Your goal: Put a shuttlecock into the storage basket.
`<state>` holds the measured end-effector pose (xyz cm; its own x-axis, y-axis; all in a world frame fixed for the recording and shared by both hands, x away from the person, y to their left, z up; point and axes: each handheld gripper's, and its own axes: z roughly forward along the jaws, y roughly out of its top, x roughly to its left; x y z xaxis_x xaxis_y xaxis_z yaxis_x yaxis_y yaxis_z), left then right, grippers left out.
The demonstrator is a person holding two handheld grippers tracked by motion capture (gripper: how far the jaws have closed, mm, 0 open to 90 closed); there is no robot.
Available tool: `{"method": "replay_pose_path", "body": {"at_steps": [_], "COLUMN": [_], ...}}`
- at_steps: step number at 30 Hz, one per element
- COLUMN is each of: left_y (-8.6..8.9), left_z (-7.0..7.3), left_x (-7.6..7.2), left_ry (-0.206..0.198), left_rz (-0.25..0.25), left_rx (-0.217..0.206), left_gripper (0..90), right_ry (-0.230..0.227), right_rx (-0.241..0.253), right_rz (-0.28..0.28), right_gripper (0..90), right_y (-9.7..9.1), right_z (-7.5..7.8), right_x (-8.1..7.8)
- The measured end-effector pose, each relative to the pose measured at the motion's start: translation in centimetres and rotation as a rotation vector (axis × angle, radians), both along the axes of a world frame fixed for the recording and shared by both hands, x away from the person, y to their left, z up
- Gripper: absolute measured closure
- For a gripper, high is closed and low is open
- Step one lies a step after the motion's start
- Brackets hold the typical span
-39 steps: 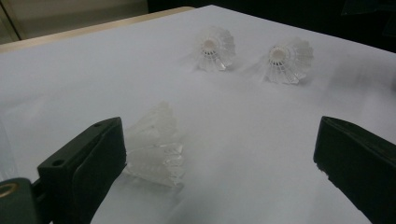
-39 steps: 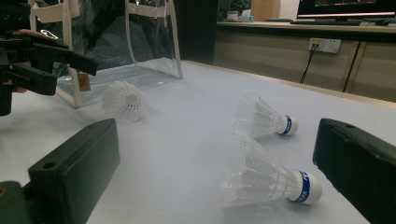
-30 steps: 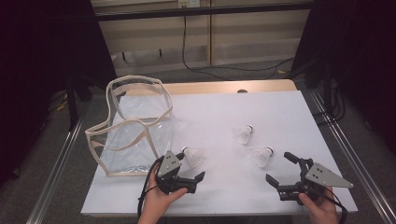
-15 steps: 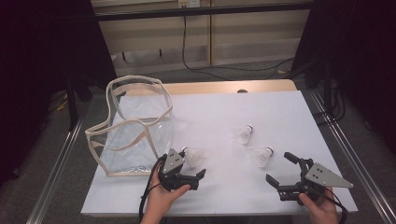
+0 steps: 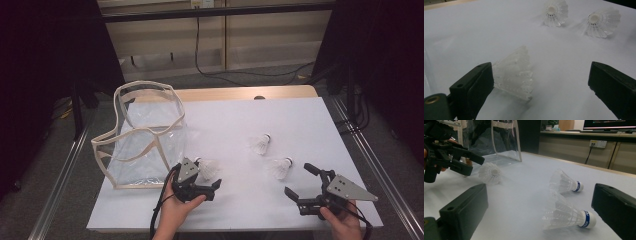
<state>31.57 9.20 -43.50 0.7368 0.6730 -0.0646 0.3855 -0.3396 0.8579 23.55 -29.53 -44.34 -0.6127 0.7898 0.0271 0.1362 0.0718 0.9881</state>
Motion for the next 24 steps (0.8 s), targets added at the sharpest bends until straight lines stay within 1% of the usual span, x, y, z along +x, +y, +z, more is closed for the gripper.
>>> {"method": "replay_pose_path", "body": {"at_steps": [2,5,12,14,15,18,24], "left_y": [0.04,0.05,-0.02,-0.04,-0.05,-0.23,-0.38], "left_z": [-0.02,-0.02,-0.07,-0.04,0.01,0.06,0.18], "left_x": [0.05,0.09,0.06,0.07,0.06,0.23,0.63], "left_ry": [-0.001,-0.006,0.015,0.015,0.016,0.023,0.024], "left_rz": [0.002,0.009,0.023,0.024,0.027,0.044,0.071], "left_rx": [0.005,0.001,0.017,0.013,0.017,0.006,0.018], "left_gripper": [6.4,6.6,9.0,9.0,9.0,9.1,9.4], "right_ry": [0.001,0.003,0.002,0.001,0.003,0.002,-0.001], "right_rx": [0.000,-0.001,0.000,0.000,0.000,-0.002,0.003], "right_rz": [0.000,0.000,-0.001,-0.001,-0.001,-0.002,-0.004], "right_gripper": [0.4,0.4,0.4,0.4,0.4,0.4,0.4], "right_y": [0.01,0.01,0.02,0.01,-0.01,-0.04,-0.12], "right_z": [-0.01,-0.02,-0.02,-0.02,-0.03,-0.01,0.02], "right_x": [0.00,0.00,0.02,0.01,0.01,0.01,-0.04]}}
